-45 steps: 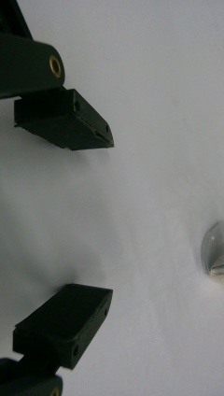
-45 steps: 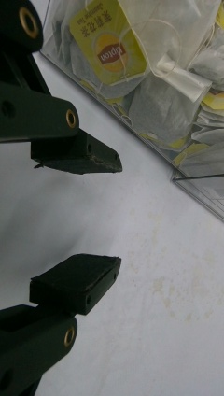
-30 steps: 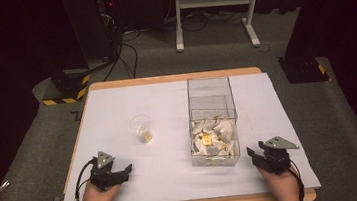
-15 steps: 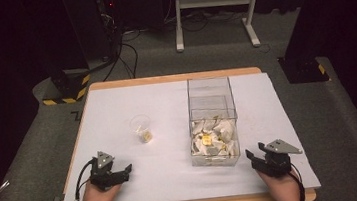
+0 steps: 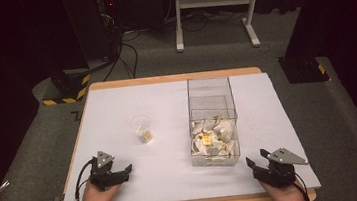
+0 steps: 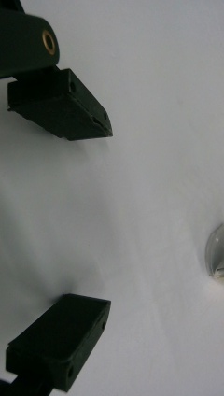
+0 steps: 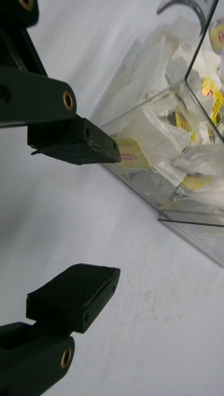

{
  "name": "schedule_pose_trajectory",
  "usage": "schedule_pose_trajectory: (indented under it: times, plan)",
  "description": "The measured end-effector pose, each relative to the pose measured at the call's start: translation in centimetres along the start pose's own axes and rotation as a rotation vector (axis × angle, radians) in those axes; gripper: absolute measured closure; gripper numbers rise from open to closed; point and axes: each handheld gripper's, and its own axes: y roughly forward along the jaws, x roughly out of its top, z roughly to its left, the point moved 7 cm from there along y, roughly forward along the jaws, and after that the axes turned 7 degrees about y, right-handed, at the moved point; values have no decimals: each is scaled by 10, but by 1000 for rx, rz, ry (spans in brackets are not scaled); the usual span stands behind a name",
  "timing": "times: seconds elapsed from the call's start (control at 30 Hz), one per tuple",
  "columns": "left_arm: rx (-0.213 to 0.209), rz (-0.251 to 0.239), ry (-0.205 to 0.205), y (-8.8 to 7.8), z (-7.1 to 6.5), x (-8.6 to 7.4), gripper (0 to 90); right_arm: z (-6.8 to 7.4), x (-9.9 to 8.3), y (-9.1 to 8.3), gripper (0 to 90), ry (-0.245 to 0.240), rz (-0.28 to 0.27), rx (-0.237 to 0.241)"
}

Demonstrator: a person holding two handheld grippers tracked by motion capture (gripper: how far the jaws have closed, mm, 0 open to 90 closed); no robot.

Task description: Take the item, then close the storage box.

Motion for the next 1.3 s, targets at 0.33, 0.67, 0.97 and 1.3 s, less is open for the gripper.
schedule_pose_trajectory:
  times: [0.33,0.67,0.97,1.3]
  plan:
    - [-1,6,0,1,0,1,143,10,-7,-3,338,-4,14,28]
    - [1,4,0,2,0,1,143,23,-5,1,289,-12,11,42]
    - [2,5,2,1,0,1,144,27,-4,4,276,-24,9,51]
    - [2,5,2,2,0,1,143,32,-4,8,267,-20,9,65]
